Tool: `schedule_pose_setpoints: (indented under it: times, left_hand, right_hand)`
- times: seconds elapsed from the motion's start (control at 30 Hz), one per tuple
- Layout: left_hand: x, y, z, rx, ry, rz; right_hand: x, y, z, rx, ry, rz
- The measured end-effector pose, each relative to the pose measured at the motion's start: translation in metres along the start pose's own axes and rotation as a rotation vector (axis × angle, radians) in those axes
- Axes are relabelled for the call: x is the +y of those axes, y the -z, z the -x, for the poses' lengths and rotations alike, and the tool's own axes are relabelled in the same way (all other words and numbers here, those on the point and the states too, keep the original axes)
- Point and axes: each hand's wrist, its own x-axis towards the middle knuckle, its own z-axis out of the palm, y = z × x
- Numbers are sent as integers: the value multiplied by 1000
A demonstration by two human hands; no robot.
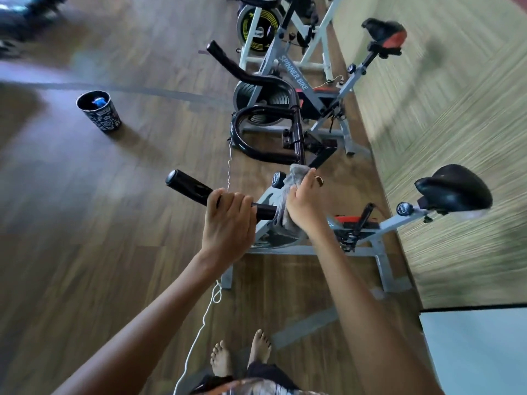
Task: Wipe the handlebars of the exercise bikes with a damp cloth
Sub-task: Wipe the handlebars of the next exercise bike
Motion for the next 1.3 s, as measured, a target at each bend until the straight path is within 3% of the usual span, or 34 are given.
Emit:
schedule_pose_setpoints:
  times: [0.13, 0.33, 0.53, 0.73, 0.9, 1.03, 1.23, 1.3]
  left_hand:
    - [0, 1, 1, -1, -21, -19]
    - [3, 3, 1, 9, -9, -30]
    - [2, 3, 1, 1, -8, -34]
    - [2, 3, 3, -23, 4, -35]
    - [3, 5, 2, -23, 6, -24]
    - [3, 6, 4, -42, -10, -16]
    - [-24, 17, 3, -46, -84, -103]
    - [-44, 24, 8, -33, -110, -184]
  right_hand:
    - [-10, 8, -44, 2, -36, 25]
    - [11, -10, 8, -9, 173, 89]
    - [-6, 6, -36, -81, 92, 88]
    - [13, 1, 11, -141, 217, 206]
    - [-8, 12, -34, -165, 89, 122]
    - [5, 4, -2, -154, 138, 100]
    - [22, -11, 14, -37, 207, -51]
    - [22, -21, 16, 110, 234, -10]
